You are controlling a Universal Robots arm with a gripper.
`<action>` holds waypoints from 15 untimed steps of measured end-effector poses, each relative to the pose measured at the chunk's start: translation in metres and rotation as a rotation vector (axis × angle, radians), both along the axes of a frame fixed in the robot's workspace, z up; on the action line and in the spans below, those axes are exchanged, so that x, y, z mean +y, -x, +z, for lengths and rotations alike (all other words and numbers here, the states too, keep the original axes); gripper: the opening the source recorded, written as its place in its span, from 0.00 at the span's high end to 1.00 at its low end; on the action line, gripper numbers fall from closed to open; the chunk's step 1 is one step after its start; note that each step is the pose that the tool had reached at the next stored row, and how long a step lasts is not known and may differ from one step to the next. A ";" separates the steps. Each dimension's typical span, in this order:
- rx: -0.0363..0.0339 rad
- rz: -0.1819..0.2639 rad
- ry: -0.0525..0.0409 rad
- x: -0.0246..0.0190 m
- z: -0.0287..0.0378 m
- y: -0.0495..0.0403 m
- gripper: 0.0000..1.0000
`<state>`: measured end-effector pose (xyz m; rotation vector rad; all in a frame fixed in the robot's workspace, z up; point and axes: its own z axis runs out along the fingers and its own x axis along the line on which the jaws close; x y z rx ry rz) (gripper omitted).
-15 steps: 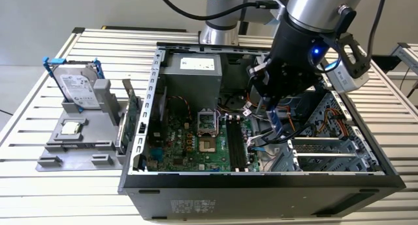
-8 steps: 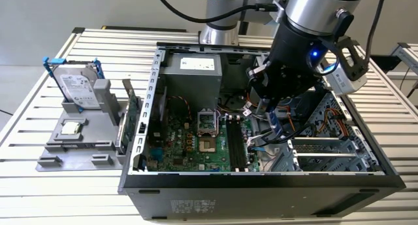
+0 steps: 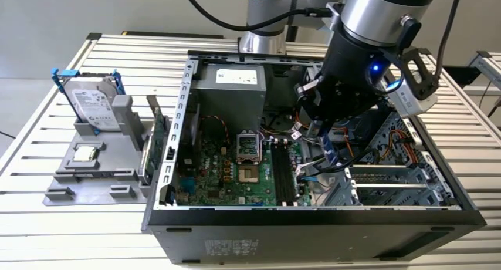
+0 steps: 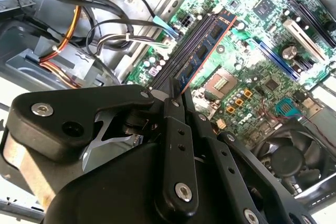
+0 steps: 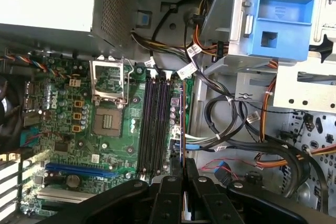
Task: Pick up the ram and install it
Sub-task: 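Insert the ram into the slot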
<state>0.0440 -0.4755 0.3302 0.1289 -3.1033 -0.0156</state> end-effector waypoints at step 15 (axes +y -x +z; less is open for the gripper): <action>0.0000 0.000 0.0000 0.0000 -0.0081 0.0001 1.00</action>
